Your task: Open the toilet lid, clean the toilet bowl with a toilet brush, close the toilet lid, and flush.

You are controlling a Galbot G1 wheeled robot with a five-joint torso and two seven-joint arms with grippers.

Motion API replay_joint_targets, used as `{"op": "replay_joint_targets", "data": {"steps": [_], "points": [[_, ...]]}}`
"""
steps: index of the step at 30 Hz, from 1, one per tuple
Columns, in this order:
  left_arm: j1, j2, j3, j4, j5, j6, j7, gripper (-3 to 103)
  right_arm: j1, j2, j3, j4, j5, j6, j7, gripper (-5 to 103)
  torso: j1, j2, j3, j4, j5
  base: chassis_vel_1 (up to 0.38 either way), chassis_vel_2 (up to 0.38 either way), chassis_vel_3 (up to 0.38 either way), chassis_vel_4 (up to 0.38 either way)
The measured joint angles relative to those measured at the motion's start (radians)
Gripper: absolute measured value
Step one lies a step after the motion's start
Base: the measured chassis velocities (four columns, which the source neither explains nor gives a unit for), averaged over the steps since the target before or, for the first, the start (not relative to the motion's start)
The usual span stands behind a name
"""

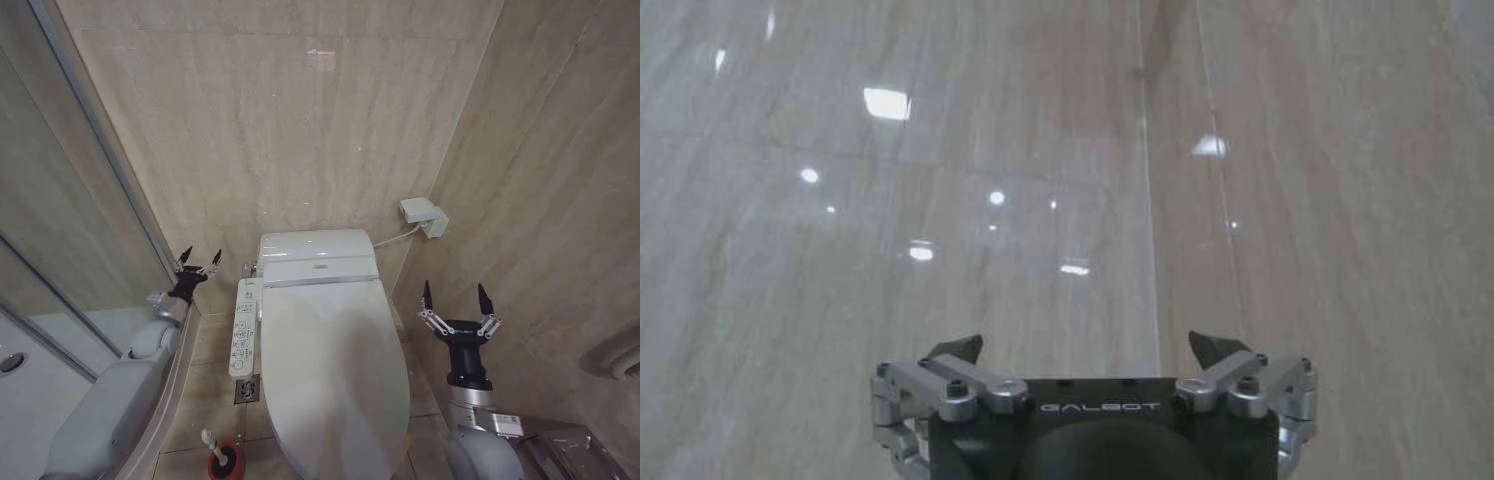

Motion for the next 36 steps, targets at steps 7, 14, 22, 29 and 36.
{"op": "replay_joint_targets", "data": {"steps": [7, 14, 22, 29, 36], "points": [[-0.059, -0.025, 0.043, 0.077, 0.007, -0.002, 0.017, 89, 0.016, -0.004, -0.008, -0.012, 0.008, -0.001, -0.003, 100, 0.000, 0.000, 0.000, -0.0002, 0.0000, 0.000, 0.000, 0.000, 0.000], [-0.125, -0.049, 0.076, 0.203, 0.020, -0.042, 0.151, 62, 0.044, -0.017, -0.013, -0.040, 0.022, -0.001, -0.006, 100, 0.000, 0.000, 0.000, -0.0002, 0.0002, 0.000, 0.000, 0.000, 0.000], [-0.168, -0.052, 0.081, 0.300, 0.061, -0.104, 0.316, 36, 0.059, -0.013, -0.017, -0.056, 0.027, -0.001, -0.006, 100, 0.000, 0.000, 0.000, 0.0000, 0.0001, 0.000, 0.000, 0.000, 0.000], [-0.192, -0.046, 0.078, 0.335, 0.118, -0.119, 0.346, 8, 0.060, -0.008, -0.018, -0.062, 0.027, 0.003, -0.006, 100, 0.000, 0.000, 0.000, 0.0000, 0.0001, 0.000, 0.000, 0.000, 0.000], [-0.226, -0.064, 0.081, 0.414, 0.135, -0.130, 0.389, 0, 0.060, -0.008, -0.020, -0.062, 0.027, 0.003, -0.007, 100, 0.000, 0.000, 0.000, -0.0001, 0.0001, 0.000, 0.000, 0.000, 0.000]]}}
